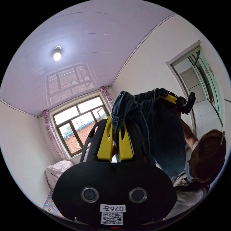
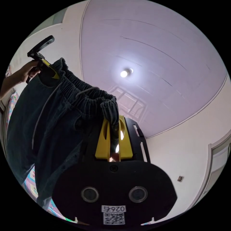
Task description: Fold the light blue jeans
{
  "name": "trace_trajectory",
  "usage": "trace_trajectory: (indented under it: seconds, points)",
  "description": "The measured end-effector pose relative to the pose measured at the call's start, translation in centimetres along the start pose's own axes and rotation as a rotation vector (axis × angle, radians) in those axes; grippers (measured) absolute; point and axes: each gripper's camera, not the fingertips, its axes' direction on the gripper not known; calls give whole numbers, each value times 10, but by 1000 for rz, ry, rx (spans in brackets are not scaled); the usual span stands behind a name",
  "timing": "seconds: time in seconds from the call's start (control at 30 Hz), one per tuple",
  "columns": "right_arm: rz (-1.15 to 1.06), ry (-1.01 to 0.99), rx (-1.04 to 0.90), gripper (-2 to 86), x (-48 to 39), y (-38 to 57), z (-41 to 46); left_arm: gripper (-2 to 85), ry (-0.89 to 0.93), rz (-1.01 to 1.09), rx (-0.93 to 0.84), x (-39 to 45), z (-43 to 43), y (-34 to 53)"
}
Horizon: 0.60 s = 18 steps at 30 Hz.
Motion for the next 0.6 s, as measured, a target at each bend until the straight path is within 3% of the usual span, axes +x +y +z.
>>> trace_trajectory:
  seconds: [0.13,0.33,0.47,0.6]
  points:
    - [27,-25,21,8,10,-7,-26,10,79,20,10,4,0,6]
    - [57,-112,-79,9,-8,52,-11,12,224,-7,-12,19,69,75]
    - [22,-128,-146,10,-38,118,24,12,315,-35,-67,31,155,148]
    - [53,-279,-294,13,-59,221,134,18,395,-131,-211,20,301,228]
